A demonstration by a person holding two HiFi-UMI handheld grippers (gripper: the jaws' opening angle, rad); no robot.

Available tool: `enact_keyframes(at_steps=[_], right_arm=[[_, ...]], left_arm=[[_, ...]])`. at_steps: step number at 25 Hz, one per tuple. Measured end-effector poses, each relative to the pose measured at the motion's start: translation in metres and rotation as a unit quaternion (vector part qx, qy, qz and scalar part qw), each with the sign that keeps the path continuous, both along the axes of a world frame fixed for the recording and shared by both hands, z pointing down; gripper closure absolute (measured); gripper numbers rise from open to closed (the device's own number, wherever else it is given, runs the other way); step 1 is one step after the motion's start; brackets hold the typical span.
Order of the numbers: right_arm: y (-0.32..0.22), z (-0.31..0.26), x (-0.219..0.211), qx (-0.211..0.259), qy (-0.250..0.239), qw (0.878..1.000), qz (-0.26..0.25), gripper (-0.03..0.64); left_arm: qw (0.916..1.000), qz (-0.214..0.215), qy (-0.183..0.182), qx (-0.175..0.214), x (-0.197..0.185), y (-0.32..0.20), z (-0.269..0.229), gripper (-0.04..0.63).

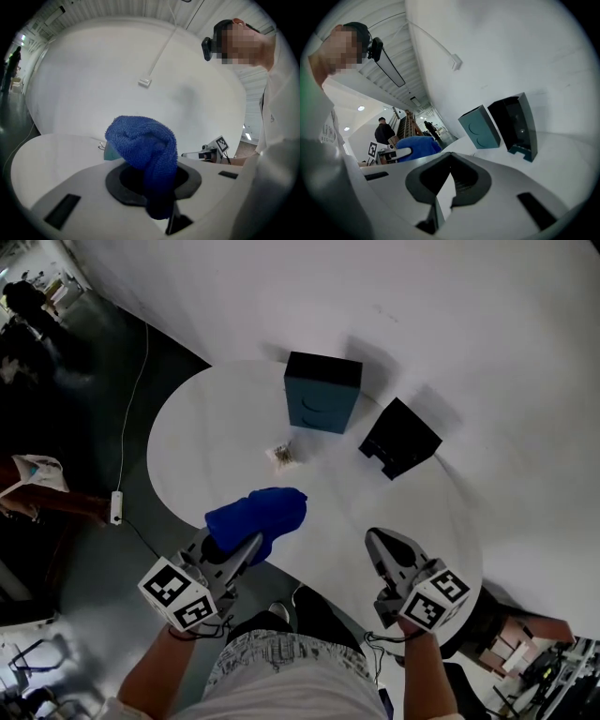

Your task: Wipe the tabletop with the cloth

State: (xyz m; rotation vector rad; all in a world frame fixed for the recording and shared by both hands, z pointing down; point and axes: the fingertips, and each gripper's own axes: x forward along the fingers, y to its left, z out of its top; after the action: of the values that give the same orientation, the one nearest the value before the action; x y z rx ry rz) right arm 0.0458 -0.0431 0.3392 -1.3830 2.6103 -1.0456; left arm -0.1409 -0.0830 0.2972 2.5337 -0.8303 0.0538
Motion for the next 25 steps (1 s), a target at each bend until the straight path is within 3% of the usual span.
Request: enact_keyframes(at_steps=[10,19,25], right_arm=[[-0.036,0.024,0.031,-0.021,-0.014,1.0,0.008,0.609],[-0.047,0.059,0.034,-0.053,-0.005,0.997,0.05,0.609],[-0.053,0.078,0.037,-0.074,0.003,0.992,0.106,0.609]], left_arm=[[0.9991,0.004,-0.039,-0.017,0.025,-0.048,0.032,0.499],[0.9966,0.054,-0.054,-0.03,0.048,-0.08,0.081,0.5],[0.992,0.101,-0.063,-0.041,0.058,-0.1,0.115,0.5]])
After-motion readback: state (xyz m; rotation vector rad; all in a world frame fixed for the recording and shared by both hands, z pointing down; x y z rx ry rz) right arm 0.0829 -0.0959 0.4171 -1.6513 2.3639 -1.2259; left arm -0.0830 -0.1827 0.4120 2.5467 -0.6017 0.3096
